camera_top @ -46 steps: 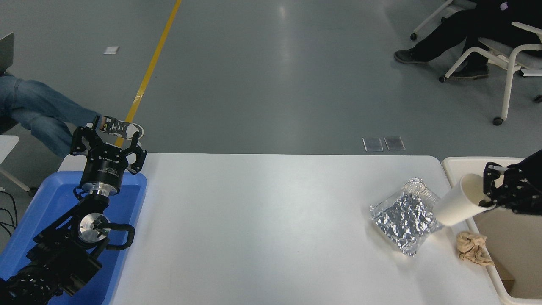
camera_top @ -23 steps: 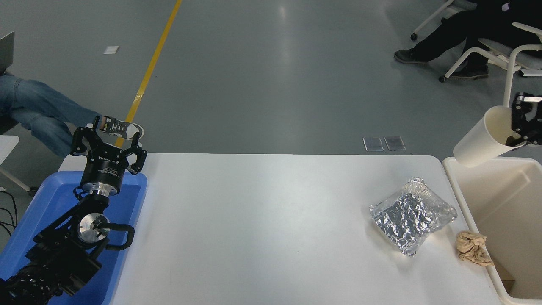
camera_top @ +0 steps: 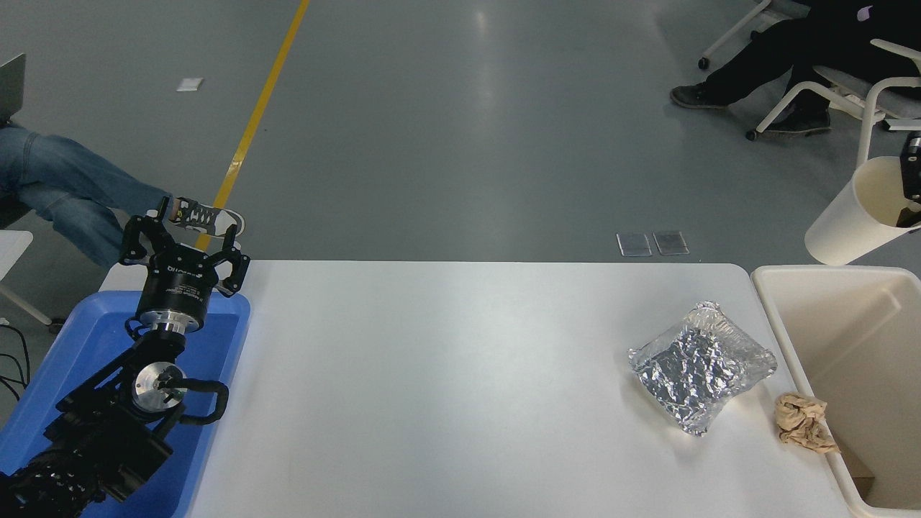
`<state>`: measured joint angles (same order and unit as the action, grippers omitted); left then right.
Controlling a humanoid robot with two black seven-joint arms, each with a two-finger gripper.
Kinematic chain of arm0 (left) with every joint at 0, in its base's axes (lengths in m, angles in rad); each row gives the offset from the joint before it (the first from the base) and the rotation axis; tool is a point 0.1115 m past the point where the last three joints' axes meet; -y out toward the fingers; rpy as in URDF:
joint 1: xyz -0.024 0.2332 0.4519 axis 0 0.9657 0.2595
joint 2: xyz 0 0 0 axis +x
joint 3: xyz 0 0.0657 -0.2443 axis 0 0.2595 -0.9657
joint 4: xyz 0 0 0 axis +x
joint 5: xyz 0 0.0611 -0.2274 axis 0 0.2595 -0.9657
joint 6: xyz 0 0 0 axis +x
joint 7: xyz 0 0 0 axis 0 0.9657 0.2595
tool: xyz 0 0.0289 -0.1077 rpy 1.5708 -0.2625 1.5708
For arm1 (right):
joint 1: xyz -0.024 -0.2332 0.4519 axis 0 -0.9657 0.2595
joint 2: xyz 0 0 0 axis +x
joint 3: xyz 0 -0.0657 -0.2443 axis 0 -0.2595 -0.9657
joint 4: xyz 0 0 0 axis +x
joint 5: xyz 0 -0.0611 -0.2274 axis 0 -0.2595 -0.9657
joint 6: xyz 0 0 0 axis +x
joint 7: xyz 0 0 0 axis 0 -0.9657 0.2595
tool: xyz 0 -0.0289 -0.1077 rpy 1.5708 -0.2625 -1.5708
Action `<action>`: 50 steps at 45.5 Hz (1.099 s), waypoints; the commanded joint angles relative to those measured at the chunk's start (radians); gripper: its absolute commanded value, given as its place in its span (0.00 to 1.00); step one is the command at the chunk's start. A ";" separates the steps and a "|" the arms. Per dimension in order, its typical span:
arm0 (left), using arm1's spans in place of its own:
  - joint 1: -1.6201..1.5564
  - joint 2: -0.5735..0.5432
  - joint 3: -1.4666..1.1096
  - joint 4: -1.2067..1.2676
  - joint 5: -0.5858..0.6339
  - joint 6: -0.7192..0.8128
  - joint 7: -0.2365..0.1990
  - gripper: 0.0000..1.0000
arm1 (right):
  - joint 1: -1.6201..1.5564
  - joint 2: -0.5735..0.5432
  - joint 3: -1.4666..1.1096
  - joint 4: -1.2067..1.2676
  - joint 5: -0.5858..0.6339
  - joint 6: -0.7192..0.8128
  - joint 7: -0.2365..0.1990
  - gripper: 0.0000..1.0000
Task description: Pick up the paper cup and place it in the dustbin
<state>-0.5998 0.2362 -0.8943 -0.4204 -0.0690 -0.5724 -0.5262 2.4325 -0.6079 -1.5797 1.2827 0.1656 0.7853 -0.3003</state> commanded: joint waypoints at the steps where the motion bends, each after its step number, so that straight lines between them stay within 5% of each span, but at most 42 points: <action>1: 0.000 0.000 0.000 0.000 0.000 0.000 0.000 0.99 | -0.082 -0.033 -0.089 -0.019 0.006 -0.011 0.000 0.00; 26: 0.000 0.000 0.000 0.000 0.000 0.000 0.000 0.99 | -0.711 -0.093 0.136 -0.094 0.031 -0.739 0.000 0.00; 50: 0.000 0.000 0.000 0.000 0.000 0.000 0.000 0.99 | -1.320 -0.018 0.501 -0.701 0.014 -0.759 0.000 0.00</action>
<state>-0.5998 0.2363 -0.8943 -0.4203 -0.0692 -0.5723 -0.5262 1.3547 -0.6594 -1.2291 0.8235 0.1872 0.0494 -0.3006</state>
